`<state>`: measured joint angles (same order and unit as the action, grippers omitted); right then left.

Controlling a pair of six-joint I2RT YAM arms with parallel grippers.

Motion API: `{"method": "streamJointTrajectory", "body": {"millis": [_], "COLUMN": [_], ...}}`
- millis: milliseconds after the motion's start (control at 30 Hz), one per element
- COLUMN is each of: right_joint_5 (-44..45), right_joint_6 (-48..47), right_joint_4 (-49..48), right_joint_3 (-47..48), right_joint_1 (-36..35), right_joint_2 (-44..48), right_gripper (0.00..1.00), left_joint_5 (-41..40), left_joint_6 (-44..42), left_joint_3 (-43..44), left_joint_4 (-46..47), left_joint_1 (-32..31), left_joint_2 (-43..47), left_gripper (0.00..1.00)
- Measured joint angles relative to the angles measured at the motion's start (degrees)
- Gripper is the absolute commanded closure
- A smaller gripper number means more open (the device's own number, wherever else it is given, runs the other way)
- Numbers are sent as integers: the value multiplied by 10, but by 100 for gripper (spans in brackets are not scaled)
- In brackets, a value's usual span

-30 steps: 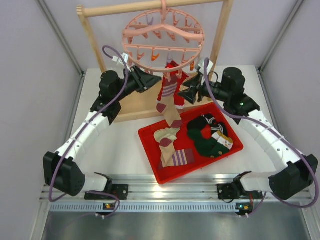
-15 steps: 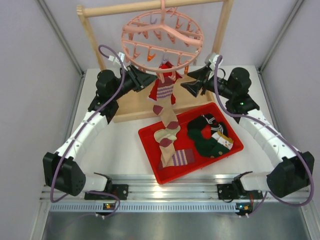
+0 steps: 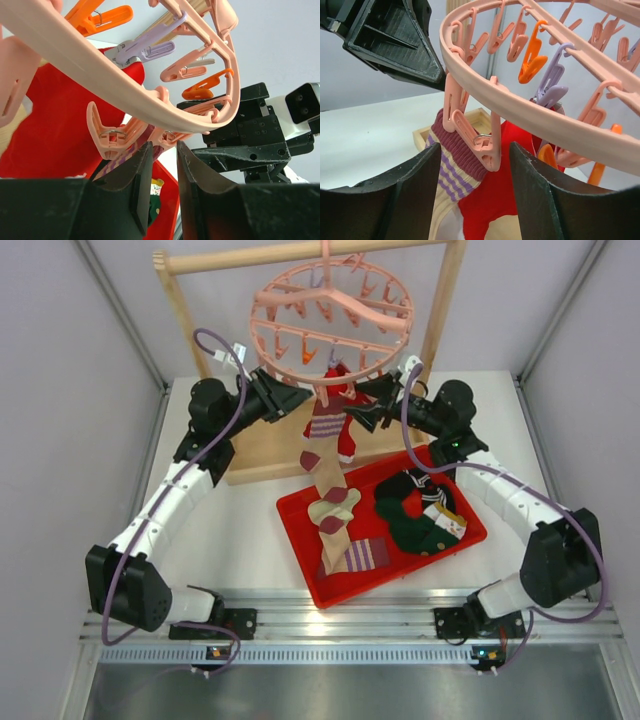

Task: Clip the socks to the hanger
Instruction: Open the clamp at the hanger.

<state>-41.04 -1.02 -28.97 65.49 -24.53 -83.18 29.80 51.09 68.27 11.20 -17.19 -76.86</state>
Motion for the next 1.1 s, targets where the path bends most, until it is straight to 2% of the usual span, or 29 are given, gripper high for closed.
{"method": "streamJointTrajectory", "body": {"millis": [533, 733, 867, 1100], "right_joint_5": [28, 28, 32, 78], "right_joint_6": [-16, -19, -19, -18], "right_joint_4": [-28, -29, -28, -6], "right_joint_3": [0, 0, 1, 1], "right_joint_1": [-19, -27, -28, -44], "right_joint_2": [-25, -30, -36, -30], "right_gripper": [48, 61, 74, 86], "left_joint_5": [11, 13, 20, 21], "left_joint_6": [16, 15, 15, -34], "left_joint_3": [0, 0, 0, -10], "left_joint_4": [8, 8, 7, -4], "left_joint_1": [6, 6, 6, 6], "left_joint_2": [0, 0, 5, 78], "left_gripper": [68, 69, 65, 60]}}
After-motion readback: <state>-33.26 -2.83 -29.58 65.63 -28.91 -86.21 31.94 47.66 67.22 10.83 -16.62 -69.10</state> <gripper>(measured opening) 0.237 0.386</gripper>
